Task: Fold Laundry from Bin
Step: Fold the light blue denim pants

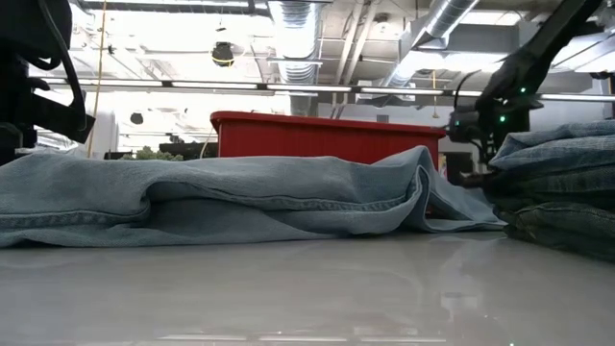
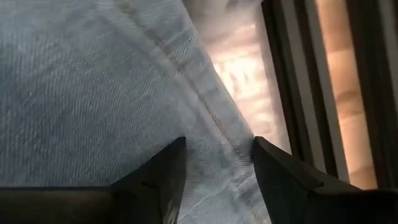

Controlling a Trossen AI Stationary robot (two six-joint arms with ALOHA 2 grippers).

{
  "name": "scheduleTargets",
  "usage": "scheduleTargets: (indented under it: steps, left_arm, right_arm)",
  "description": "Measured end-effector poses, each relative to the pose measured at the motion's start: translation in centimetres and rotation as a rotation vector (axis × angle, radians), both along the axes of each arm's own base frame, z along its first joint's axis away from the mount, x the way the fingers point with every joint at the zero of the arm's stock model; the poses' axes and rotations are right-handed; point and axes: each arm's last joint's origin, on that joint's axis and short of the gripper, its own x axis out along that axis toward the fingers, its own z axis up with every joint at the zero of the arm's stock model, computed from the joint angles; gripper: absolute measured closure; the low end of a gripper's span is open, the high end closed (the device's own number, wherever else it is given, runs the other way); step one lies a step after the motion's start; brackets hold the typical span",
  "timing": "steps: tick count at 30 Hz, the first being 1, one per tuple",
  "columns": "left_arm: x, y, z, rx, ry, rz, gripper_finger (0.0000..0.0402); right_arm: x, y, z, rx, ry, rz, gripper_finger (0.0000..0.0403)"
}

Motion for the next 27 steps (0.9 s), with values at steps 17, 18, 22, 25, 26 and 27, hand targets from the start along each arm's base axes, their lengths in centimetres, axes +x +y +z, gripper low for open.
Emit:
scheduleTargets:
  steps: [17,18,22,25,26,27]
  left_arm:
    - [0.0,0.1,0.0,0.02,-0.009,-0.019,0.04]
    - [0.0,0.1,0.0,0.021,-0.009,-0.019,0.04]
    - [0.0,0.1,0.0,0.025,-0.011,-0.019,0.04]
    - [0.0,0.1,0.0,0.026,-0.012,-0.019,0.04]
    - [0.0,0.1,0.0,0.026,-0.012,-0.019,0.04]
    - [0.0,0.1,0.0,0.027,-0.011,-0.022,0.04]
  right_arm:
    - [0.3,2.2,5.7,0.005,0.016,0.125,0.0369]
    - [0.1,2.7,6.3,0.014,0.025,0.127,0.0369]
    - [-1.1,5.3,7.9,0.08,0.111,0.118,0.0369]
    - [-2.3,7.2,8.5,0.164,0.244,0.088,0.0369]
    - [-2.7,7.7,8.6,0.186,0.297,0.079,0.0369]
    - [-3.1,8.2,8.9,0.201,0.348,0.07,0.0369]
